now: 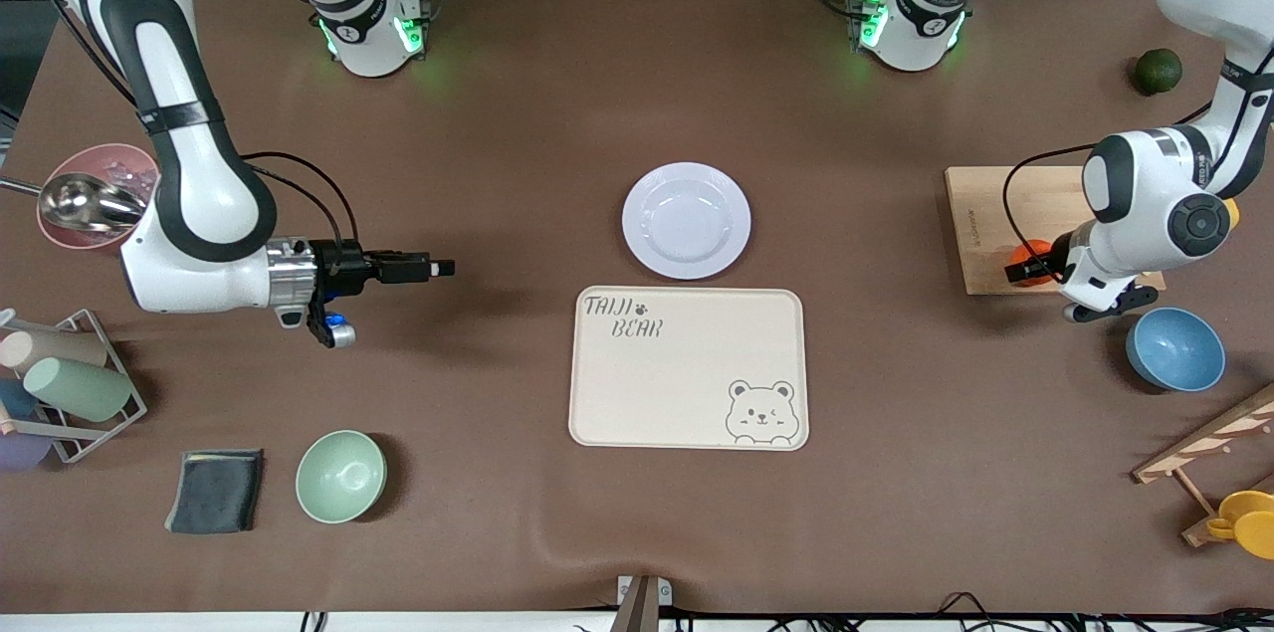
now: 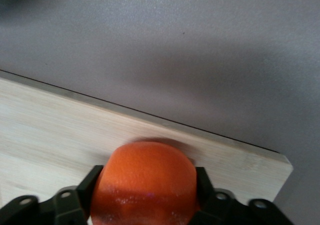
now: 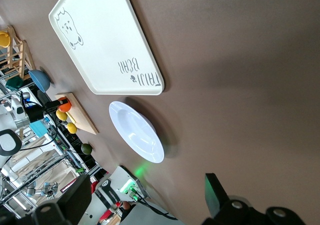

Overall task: Place orange and plate with both arms
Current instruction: 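Lift the orange off the cutting board with the left gripper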

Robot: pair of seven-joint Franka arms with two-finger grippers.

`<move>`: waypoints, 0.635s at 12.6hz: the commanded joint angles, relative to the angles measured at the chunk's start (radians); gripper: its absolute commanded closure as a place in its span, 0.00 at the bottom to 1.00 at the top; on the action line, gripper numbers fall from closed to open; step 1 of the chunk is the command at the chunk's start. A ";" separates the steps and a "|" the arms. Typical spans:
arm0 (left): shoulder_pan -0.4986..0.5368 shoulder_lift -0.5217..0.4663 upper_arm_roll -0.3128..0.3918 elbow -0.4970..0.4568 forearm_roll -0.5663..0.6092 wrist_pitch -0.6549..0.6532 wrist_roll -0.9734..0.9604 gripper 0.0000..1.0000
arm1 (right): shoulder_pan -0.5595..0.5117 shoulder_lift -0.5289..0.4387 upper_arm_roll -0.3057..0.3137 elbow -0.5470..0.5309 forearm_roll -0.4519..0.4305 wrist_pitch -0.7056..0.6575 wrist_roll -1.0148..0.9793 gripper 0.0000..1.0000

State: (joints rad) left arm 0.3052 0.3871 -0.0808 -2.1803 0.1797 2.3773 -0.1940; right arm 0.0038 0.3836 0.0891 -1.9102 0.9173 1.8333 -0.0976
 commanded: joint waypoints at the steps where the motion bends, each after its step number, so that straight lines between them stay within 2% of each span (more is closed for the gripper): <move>1: 0.005 -0.028 -0.013 -0.001 0.029 0.005 -0.028 0.96 | 0.001 -0.015 0.001 -0.023 0.025 0.012 -0.019 0.00; 4: 0.003 -0.100 -0.063 0.005 0.030 0.000 -0.042 0.96 | 0.002 -0.014 0.001 -0.024 0.025 0.017 -0.019 0.00; 8: 0.003 -0.134 -0.196 0.040 0.029 0.000 -0.054 0.96 | 0.022 -0.014 0.001 -0.041 0.025 0.055 -0.030 0.00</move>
State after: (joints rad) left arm 0.3025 0.2765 -0.2194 -2.1455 0.1798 2.3844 -0.2112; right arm 0.0084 0.3835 0.0893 -1.9164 0.9182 1.8448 -0.1062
